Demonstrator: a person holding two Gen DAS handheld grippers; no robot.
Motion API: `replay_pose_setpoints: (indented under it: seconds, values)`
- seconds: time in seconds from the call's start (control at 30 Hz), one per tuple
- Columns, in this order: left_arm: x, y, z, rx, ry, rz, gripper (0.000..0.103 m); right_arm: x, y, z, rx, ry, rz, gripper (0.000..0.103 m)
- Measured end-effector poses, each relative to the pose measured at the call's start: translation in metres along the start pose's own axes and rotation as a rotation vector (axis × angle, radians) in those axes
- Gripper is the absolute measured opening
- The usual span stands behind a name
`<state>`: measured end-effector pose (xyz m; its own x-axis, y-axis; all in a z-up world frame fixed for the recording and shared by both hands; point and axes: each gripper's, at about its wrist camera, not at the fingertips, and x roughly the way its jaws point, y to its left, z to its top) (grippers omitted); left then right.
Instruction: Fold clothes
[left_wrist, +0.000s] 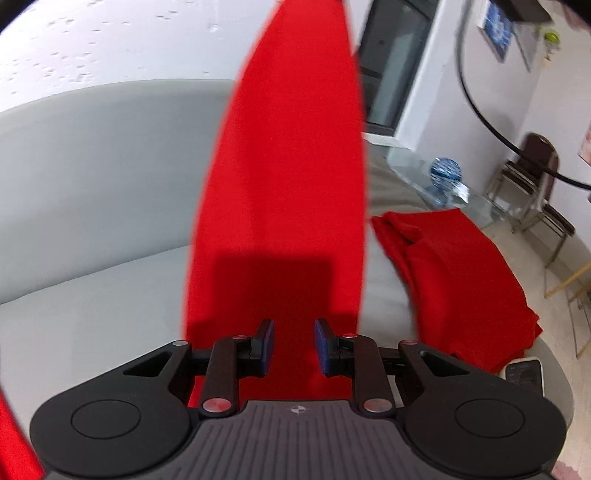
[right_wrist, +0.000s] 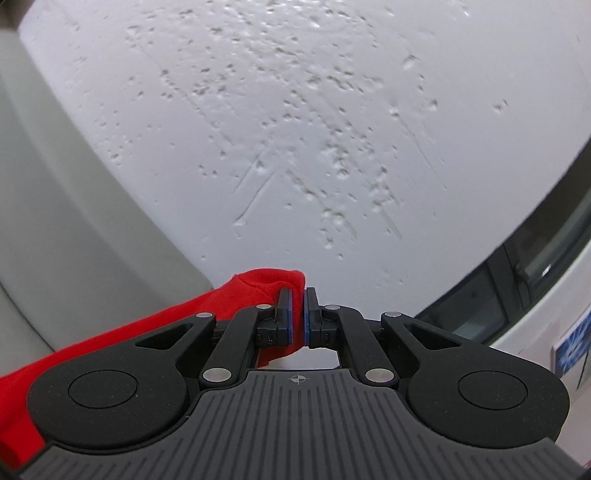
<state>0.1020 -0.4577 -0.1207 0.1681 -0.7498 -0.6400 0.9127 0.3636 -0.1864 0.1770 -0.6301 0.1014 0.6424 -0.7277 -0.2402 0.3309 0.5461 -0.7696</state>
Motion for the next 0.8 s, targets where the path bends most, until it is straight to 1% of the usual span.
replay_pose_setpoints:
  seconds: [0.07, 0.13, 0.2, 0.33, 0.37, 0.4, 0.43, 0.47, 0.5, 0.53, 0.57, 0.63, 0.73, 0.8]
  values:
    - [0.021, -0.004, 0.004, 0.013, 0.013, 0.002, 0.021, 0.006, 0.008, -0.001, -0.029, -0.004, 0.003, 0.004]
    - [0.047, 0.002, 0.011, -0.018, 0.024, 0.004, 0.021, 0.018, 0.017, -0.001, -0.053, -0.002, 0.012, 0.004]
    - [0.07, 0.01, 0.018, -0.048, 0.04, -0.003, 0.021, 0.037, 0.028, -0.004, -0.083, -0.003, 0.016, 0.004]
    - [0.116, 0.023, 0.031, -0.054, 0.073, -0.021, 0.021, 0.083, 0.048, -0.014, -0.129, 0.008, 0.05, 0.005]
    - [0.128, 0.026, 0.033, -0.056, 0.085, -0.021, 0.021, 0.095, 0.054, -0.018, -0.139, 0.013, 0.063, 0.006]
    - [0.14, 0.029, 0.034, -0.062, 0.098, -0.022, 0.021, 0.106, 0.06, -0.022, -0.151, 0.018, 0.067, 0.009]
    - [0.151, 0.031, 0.036, -0.073, 0.114, -0.021, 0.021, 0.12, 0.068, -0.027, -0.172, 0.026, 0.067, 0.017]
    - [0.16, 0.031, 0.036, -0.085, 0.128, -0.027, 0.021, 0.132, 0.076, -0.032, -0.197, 0.037, 0.059, 0.035]
    - [0.169, 0.031, 0.037, -0.096, 0.14, -0.037, 0.021, 0.143, 0.083, -0.037, -0.23, 0.055, 0.034, 0.045]
    - [0.174, 0.03, 0.036, -0.1, 0.148, -0.044, 0.021, 0.155, 0.092, -0.045, -0.271, 0.075, -0.008, 0.057]
    - [0.178, 0.027, 0.036, -0.092, 0.15, -0.056, 0.021, 0.16, 0.095, -0.05, -0.286, 0.084, -0.035, 0.06]
    - [0.181, 0.021, 0.033, -0.08, 0.148, -0.082, 0.021, 0.167, 0.094, -0.063, -0.246, 0.125, -0.041, 0.06]
    - [0.17, 0.021, 0.027, -0.093, 0.132, -0.107, 0.022, 0.164, 0.088, -0.078, -0.092, 0.2, 0.071, 0.06]
    - [0.16, 0.026, 0.025, -0.105, 0.116, -0.085, 0.022, 0.161, 0.084, -0.088, 0.031, 0.25, 0.172, 0.055]
